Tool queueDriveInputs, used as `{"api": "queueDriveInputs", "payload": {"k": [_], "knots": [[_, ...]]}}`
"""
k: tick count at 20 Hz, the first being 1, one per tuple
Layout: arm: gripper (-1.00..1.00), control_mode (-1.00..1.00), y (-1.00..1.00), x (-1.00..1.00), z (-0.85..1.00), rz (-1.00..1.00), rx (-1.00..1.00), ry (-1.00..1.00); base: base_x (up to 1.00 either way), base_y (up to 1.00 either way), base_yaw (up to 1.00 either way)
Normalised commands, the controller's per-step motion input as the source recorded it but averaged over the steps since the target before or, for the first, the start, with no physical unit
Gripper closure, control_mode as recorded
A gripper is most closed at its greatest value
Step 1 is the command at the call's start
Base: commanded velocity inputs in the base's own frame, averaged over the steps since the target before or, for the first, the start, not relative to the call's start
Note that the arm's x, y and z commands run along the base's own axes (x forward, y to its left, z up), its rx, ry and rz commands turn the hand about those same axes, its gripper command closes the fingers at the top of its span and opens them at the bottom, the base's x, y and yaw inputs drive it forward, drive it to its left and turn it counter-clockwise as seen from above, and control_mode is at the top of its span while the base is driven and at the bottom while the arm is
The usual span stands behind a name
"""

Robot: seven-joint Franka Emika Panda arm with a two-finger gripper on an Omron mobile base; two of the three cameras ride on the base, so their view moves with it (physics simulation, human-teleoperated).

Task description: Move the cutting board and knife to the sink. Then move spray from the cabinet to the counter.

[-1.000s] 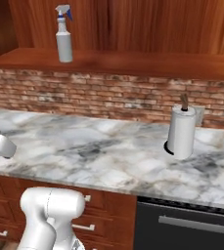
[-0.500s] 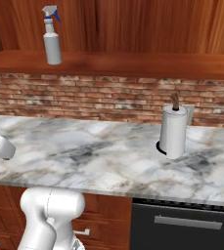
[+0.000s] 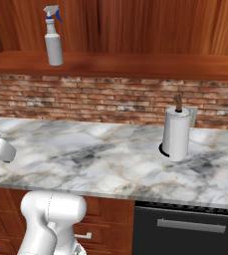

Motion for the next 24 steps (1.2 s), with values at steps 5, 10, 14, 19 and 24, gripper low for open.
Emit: {"api": "queueDriveInputs", "payload": {"k": [5,10,14,19,24], "knots": [[-1.0,1.0,0.0,0.0,0.0,0.0,0.0,0.0,0.0,0.28,-0.02],[-1.0,1.0,0.0,0.0,0.0,0.0,0.0,0.0,0.0,0.0,0.0],[-1.0,-1.0,0.11,0.01,0.66,0.0,0.0,-0.03,0.0,0.01,0.0],[-1.0,-1.0,0.0,0.0,1.0,0.0,0.0,-0.14,0.0,0.0,0.0],[-1.0,-1.0,-0.05,0.25,0.74,0.03,0.01,-0.26,0.0,0.0,0.0]]}}
